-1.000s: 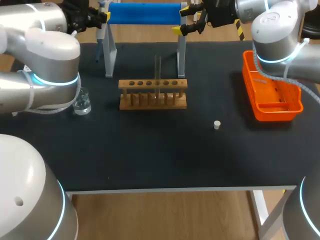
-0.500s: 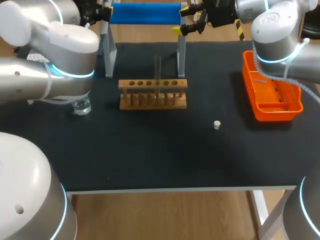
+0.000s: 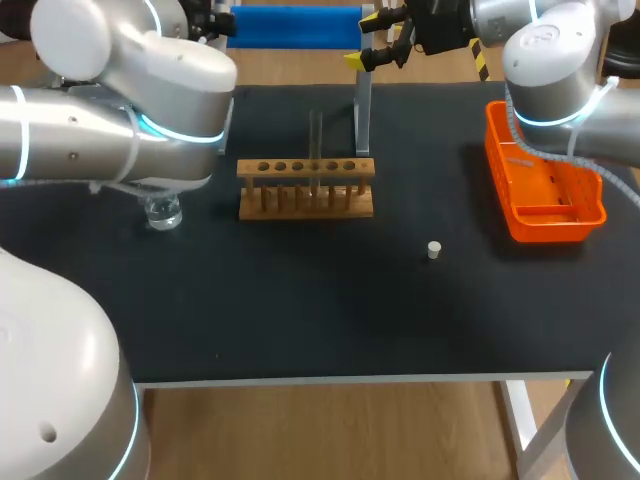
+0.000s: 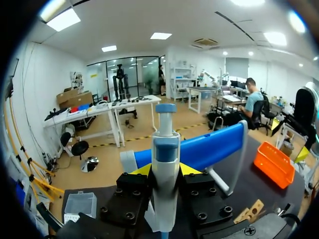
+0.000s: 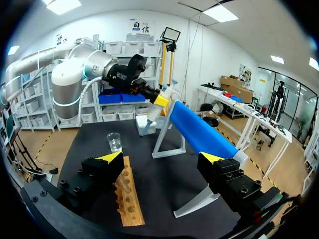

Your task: Invert the test tube, pick up the pipette, mount the tip to pipette, aspirate from beaker and dispense into the tube, eject the tip, return the pipette, and cap with the stopper.

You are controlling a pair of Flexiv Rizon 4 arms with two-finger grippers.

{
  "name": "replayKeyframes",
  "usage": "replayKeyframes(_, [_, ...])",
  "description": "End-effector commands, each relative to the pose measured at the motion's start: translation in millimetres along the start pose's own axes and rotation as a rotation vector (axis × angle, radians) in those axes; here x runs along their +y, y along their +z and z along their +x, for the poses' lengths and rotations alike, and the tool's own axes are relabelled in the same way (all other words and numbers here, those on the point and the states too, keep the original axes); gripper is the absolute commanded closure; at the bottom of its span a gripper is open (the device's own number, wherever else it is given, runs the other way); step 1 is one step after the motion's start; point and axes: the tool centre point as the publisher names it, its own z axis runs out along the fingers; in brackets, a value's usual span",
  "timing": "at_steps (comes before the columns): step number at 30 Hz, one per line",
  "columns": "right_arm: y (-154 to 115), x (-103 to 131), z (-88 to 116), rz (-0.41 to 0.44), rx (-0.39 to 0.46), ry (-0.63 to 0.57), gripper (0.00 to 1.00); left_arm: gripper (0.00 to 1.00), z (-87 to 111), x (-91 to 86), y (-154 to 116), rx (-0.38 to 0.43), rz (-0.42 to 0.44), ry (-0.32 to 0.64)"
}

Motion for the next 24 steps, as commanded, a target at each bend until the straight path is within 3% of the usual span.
replayKeyframes(1, [-0.7, 0.2, -0.2, 0.001, 0.001, 0.0, 0.0, 1.0, 7.5, -3.0, 4.4, -0.046, -0.083, -0.021])
replayKeyframes(24, [-0.7, 0.2, -0.2, 0.001, 0.001, 0.0, 0.0, 1.0, -0.3, -6.0, 27.2, -0.112, -0.132, -0.075])
